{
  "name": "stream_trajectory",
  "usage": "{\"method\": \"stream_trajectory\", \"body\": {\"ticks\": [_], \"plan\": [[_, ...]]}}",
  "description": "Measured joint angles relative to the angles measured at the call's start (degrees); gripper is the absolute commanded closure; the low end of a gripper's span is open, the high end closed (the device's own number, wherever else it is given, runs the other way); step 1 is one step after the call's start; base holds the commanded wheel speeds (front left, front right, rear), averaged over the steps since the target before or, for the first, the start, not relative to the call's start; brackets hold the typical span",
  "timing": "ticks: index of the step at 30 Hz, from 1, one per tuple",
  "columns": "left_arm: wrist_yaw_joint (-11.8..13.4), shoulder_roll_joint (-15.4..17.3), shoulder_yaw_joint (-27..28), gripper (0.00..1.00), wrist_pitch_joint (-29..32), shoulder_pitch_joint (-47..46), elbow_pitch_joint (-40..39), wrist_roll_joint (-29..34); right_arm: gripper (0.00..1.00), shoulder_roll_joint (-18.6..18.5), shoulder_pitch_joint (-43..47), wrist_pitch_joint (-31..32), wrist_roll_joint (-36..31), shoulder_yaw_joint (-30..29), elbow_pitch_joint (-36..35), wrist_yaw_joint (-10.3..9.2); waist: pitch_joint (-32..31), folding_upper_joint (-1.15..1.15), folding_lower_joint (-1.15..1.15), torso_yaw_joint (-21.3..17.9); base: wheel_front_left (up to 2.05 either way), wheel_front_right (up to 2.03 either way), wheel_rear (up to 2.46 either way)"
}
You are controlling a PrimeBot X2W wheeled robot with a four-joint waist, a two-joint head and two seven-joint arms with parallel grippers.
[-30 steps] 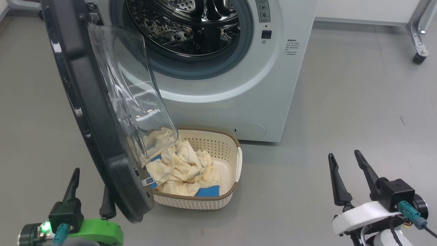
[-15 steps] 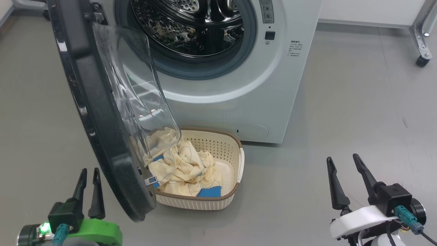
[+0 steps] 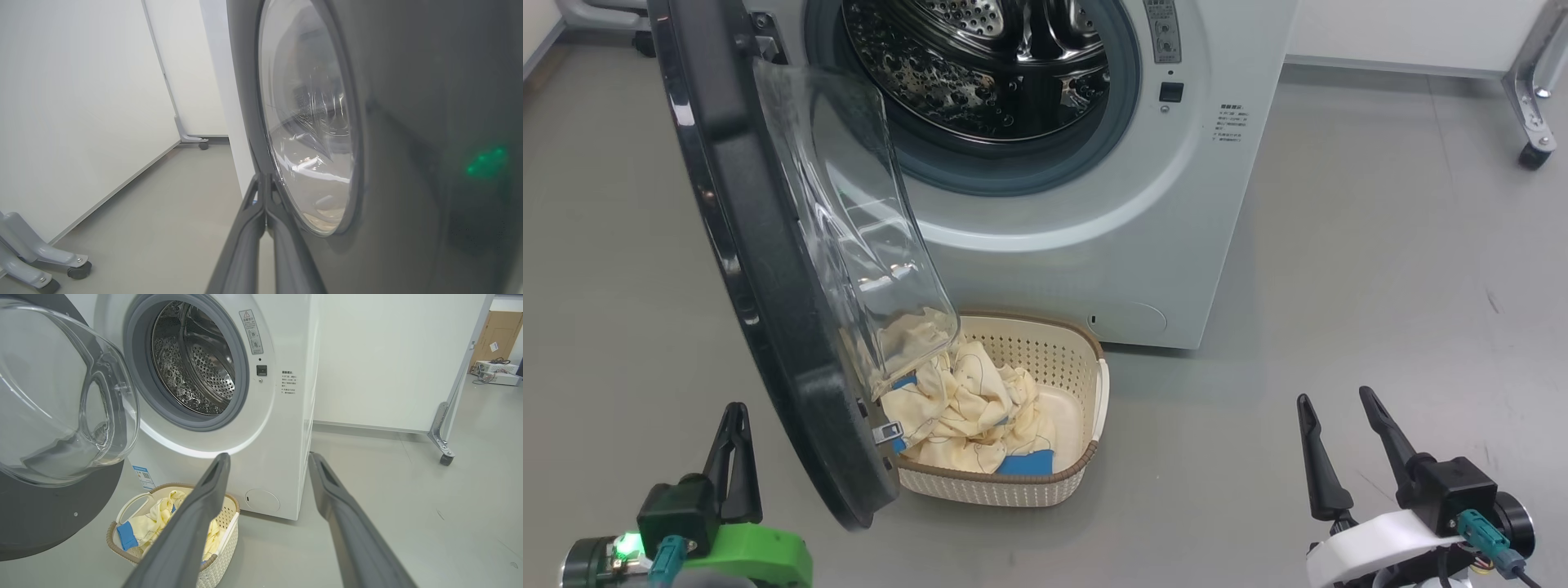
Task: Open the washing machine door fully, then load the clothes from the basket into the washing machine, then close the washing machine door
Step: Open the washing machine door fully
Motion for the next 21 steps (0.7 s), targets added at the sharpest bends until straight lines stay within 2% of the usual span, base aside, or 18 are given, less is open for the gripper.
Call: {"method": "stream_trajectory", "body": {"ticks": [10,21], "plan": [[0.7,0.1,1.0,1.00,0.0,-1.8,-4.1,3.0,0.00,0.4,0.3,0.0,-0.6,-1.7,-0.5,0.00,0.4,0.00,0.00,1.7,0.00,0.00,0.00],[1.4,0.3,0.2,1.00,-0.1,-9.6,-21.8,8.1,0.00,0.9,1.2,0.0,-1.6,-2.7,-0.7,0.78,0.9,0.00,0.00,5.1,0.00,0.00,0.00]]}}
